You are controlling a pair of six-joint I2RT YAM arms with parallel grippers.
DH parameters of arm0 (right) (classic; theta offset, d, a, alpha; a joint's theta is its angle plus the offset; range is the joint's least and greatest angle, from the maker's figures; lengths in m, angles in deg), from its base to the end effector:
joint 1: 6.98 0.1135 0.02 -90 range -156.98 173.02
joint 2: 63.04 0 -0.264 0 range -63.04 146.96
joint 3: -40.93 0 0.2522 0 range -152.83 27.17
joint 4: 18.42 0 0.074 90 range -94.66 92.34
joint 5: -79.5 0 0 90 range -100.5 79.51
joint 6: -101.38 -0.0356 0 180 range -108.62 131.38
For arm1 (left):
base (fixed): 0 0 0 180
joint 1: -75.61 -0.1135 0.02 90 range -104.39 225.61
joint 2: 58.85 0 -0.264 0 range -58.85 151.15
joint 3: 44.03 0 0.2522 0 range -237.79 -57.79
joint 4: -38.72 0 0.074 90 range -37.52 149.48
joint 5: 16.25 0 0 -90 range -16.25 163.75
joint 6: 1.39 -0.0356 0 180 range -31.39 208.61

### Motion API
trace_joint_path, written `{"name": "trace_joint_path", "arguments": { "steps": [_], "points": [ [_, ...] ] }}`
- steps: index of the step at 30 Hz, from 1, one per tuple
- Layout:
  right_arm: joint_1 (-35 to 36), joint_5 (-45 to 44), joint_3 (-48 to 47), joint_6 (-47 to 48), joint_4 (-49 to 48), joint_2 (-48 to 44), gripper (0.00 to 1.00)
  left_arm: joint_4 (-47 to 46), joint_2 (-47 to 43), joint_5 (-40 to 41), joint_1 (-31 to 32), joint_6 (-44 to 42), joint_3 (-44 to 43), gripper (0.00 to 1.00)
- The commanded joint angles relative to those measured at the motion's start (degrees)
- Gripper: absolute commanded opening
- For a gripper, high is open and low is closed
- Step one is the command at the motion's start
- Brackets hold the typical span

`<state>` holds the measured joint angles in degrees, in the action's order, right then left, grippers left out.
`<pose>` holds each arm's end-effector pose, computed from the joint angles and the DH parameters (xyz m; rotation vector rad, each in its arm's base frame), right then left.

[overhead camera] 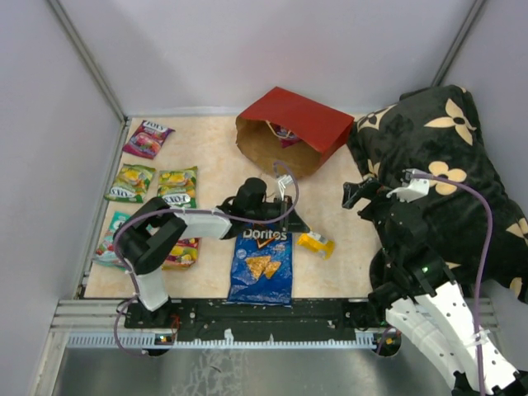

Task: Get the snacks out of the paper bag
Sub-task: Place the snack at the center of the board.

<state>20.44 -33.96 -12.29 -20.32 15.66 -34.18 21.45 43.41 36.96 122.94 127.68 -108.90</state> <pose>0.1163 0.0444 0.3269 0.3646 1.7047 0.4042 0.2369 -0.2885 0.1831 0.6538 2.1108 -1.5512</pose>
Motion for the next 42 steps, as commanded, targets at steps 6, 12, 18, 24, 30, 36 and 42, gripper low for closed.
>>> {"name": "trace_joint_path", "arguments": {
  "steps": [6,12,18,24,30,36,42],
  "points": [
    [-0.4,-3.8,-2.5,3.0,0.9,-2.2,0.99,-14.3,4.8,16.7,6.0,18.1,3.4,0.00],
    [-0.4,-3.1,-1.2,2.6,-0.4,-1.9,0.99,-21.5,3.4,36.2,9.7,29.2,11.1,0.00],
    [-0.4,-3.1,-1.1,3.1,-0.7,-1.5,0.99,-20.7,5.3,44.0,11.7,33.4,8.7,0.00],
    [-0.4,-4.2,-1.1,3.4,0.0,-1.8,0.99,-16.6,6.5,50.4,14.6,37.5,5.8,0.00],
    [-0.4,-4.9,-0.5,3.7,-0.1,-2.1,0.99,-12.8,5.7,56.3,17.0,39.4,3.8,0.00],
    [-0.4,-5.4,-0.5,4.7,-0.3,-2.5,0.99,-11.5,6.7,52.2,16.9,36.2,1.9,0.95],
    [-0.4,-5.7,-0.5,5.6,0.3,-2.4,0.99,-9.0,1.8,50.1,15.1,21.3,1.9,1.00]
  ]
}}
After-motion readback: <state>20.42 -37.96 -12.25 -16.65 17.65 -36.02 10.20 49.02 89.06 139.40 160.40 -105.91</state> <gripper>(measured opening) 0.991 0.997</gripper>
